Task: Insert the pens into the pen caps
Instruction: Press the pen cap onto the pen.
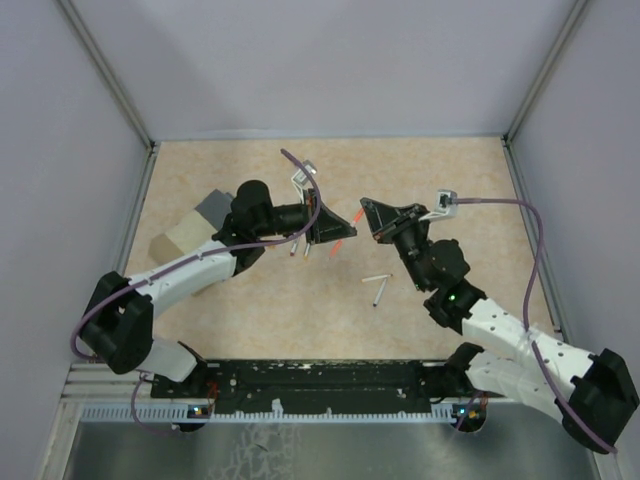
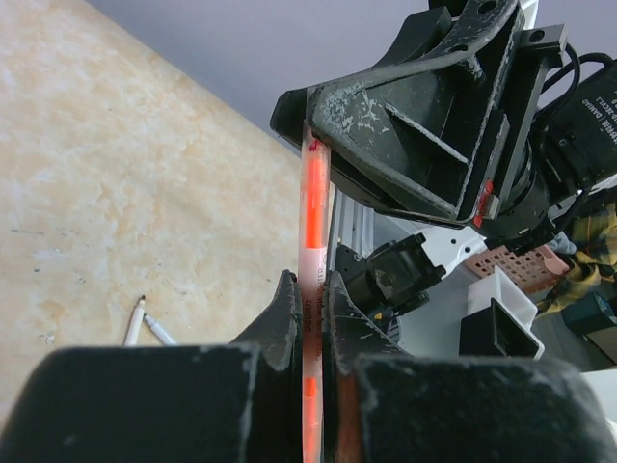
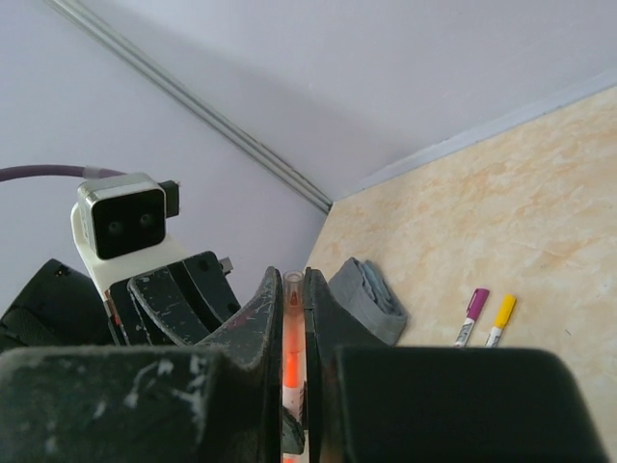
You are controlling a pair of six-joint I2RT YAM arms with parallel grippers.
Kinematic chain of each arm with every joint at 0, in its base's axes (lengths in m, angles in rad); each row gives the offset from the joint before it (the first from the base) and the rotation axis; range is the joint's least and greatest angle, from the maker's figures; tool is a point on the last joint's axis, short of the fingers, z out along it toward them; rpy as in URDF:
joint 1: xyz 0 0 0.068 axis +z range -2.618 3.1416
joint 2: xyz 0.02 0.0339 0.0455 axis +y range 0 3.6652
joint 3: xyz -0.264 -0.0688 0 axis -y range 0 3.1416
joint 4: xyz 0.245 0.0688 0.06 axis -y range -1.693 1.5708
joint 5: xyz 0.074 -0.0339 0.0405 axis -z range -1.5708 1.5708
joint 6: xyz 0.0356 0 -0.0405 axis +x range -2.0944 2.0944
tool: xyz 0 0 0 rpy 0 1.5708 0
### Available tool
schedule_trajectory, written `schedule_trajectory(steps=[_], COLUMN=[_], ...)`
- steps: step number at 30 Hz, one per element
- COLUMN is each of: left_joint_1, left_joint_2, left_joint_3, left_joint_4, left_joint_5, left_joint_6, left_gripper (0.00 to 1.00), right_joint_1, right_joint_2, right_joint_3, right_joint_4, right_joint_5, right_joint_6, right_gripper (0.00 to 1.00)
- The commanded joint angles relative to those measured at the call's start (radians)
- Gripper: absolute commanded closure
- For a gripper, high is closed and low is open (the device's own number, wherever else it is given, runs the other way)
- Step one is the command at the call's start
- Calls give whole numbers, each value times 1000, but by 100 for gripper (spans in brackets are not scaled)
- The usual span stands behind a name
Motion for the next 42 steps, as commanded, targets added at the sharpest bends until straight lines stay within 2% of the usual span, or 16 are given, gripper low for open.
schedule_trajectory(steps=[1, 5, 10, 15, 21, 25, 31, 34, 38, 42], left_joint_1=[1, 1, 1, 1, 0, 0, 1, 0, 1, 0], left_joint_2=[-47, -48, -70, -102, -121, -131, -156, -171, -171, -104], left_joint_3=[166, 171, 137, 82, 48, 39, 16, 9, 17, 58], left_joint_4=[272, 259, 180, 93, 24, -2, -47, -120, -302, -531], left_joint_5=[-237, -218, -178, -135, -111, -114, -144, -200, -310, -424], left_joint_6=[16, 20, 55, 100, 140, 154, 176, 205, 257, 298], left_gripper=[100, 100, 100, 100, 100, 100, 100, 100, 100, 100], right_joint_1=[185, 186, 169, 142, 85, 69, 67, 68, 67, 67], right_joint_2=[87, 47, -6, -8, -5, -4, -36, -59, -89, -94], right_joint_3=[-116, -71, 142, 278, 344, 387, 395, 364, 307, 260], right_joint_4=[-262, -327, -485, -532, -500, -502, -526, -549, -606, -697], right_joint_5=[-345, -280, -169, -116, -138, -144, -131, -88, -11, 86], right_joint_6=[47, 14, -120, -227, -250, -255, -243, -238, -217, -153], right_gripper=[100, 100, 100, 99, 77, 73, 63, 61, 58, 58])
